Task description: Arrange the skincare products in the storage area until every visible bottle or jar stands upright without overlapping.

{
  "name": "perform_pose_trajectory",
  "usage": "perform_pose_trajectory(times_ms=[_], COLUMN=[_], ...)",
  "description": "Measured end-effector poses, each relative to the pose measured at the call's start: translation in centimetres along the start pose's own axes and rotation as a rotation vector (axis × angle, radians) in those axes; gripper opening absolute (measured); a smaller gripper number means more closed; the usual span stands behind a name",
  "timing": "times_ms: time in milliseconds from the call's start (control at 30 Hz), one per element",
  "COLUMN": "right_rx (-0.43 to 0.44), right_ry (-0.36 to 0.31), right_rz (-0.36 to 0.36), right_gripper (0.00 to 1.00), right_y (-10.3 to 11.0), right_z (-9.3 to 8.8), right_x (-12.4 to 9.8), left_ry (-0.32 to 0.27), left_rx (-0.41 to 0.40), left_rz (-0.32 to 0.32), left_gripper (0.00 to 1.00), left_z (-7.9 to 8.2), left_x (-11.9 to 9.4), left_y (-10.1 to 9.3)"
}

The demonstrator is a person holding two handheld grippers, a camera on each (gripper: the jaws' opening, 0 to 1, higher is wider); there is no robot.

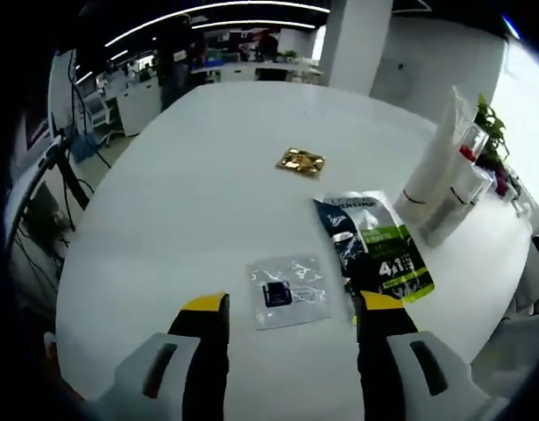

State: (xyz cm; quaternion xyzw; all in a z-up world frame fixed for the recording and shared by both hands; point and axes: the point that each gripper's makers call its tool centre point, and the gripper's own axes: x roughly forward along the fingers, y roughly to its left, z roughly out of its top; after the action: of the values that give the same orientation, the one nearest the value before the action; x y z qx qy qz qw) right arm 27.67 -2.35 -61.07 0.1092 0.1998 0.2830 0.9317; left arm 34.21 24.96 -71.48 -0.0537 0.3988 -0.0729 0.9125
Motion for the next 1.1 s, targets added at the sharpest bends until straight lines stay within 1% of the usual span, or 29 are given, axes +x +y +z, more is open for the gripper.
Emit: perform_pose_trajectory(times_ms=[167,267,367,467,667,833,1000,1100], right_rx=[0.000,-0.002,-0.006,-0.010,-0.014,-0.014,-0.014,-0.014], right_ry=[0.007,0.012,0.017,0.023,0.029,0.035,0.038,0.037], right_rz=[0.005,0.009,0.015,0.021,0.029,0.035,0.038,0.038], right_gripper=[0.75,0.75,0.75,0.75,0.75,0.75,0.75,0.75], right_y=[0.1,0.2,0.3,0.5,0.7,0.8,0.8,0.8], right_z=[-0.1,-0.2,-0.3,-0.4,-0.5,-0.6,-0.7,-0.6], right_x=[0.1,0.1,0.1,0.1,0.2,0.2,0.2,0.2], left_ry=[-0.026,-0.056,-0.081,-0.087,-0.093,-0.101,-0.101,-0.106], left_rx=[-0.023,-0.050,-0.032,0.003,0.030,0.035,0.031,0.034], left_rz=[-0.022,-0.058,-0.084,-0.097,-0.107,-0.128,-0.142,-0.142], left_gripper=[0.58,0.60,0.63,0.65,0.72,0.77,0.85,0.86], left_z=[-0.3,-0.2,0.0,0.0,-0.4,-0.5,-0.8,-1.2], left_x=[-1.4,-2.2,-3.2,-4.0,-5.1,-5.8,-6.4,-6.7], left_y=[0.2,-0.2,-0.5,-0.6,-0.6,-0.8,-1.0,-1.0])
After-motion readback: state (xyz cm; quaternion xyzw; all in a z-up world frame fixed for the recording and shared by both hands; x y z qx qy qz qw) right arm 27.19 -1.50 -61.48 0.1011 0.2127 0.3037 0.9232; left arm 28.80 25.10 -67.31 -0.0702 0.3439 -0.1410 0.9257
